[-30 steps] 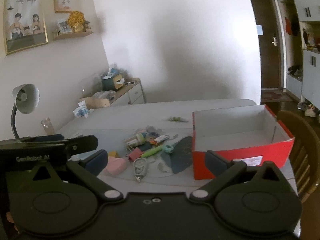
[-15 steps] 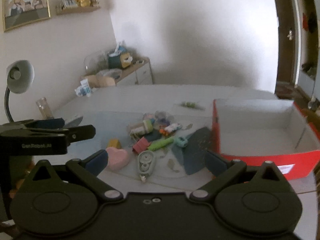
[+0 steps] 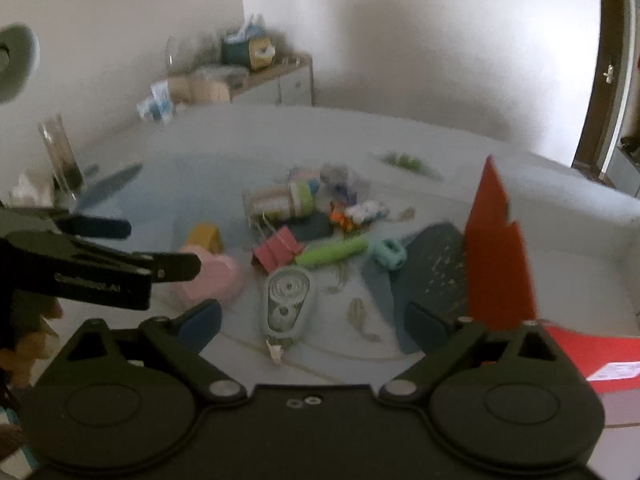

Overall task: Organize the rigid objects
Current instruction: 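Move both tools toward the pink heart and white correction tape, then grasp the pink heart with the left tool while the right tool grasps the white correction tape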

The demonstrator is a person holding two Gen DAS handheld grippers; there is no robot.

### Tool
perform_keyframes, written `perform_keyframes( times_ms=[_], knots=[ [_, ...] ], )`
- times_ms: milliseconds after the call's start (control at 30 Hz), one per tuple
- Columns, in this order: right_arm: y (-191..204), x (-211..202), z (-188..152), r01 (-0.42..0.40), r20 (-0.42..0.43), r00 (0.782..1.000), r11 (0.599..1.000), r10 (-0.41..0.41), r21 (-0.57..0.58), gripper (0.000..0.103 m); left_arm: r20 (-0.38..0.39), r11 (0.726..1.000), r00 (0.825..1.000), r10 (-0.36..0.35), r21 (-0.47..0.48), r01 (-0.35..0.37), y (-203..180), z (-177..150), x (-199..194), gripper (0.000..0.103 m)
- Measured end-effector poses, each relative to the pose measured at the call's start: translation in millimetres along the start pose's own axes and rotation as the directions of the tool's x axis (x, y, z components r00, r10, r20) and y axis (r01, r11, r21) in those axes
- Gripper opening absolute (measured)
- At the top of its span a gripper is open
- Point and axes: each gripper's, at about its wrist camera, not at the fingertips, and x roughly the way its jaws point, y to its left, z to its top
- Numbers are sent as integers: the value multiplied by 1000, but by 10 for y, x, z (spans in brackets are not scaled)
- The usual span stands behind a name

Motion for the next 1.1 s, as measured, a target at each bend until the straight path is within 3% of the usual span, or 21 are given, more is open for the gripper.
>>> perform_keyframes(
  times_ms=[200,433,567,733,867,1100],
  knots=[
    [-6,375,-52,3,-90,996,1000,-5,-23,85,-5,996,1000,5,94,-4,2,-122,193,102],
    [-104,634,63,4,-130,992,1000,-3,8,80,14,989,1000,18,149,-19,-32,-228,311,102],
    [-112,726,155,-36,-137,990,999,40,34,77,51,973,998,25,228,-36,-126,-298,316,102],
    [-38,864,257,-63,-178,982,997,69,41,76,77,970,996,35,239,-53,-140,-304,344,102],
    [45,965,286,-68,-213,974,997,76,43,73,82,967,995,56,243,-75,-134,-308,389,97],
    [118,1116,269,-31,-261,964,998,43,51,67,72,963,997,40,265,-58,-138,-335,429,77]
  ],
)
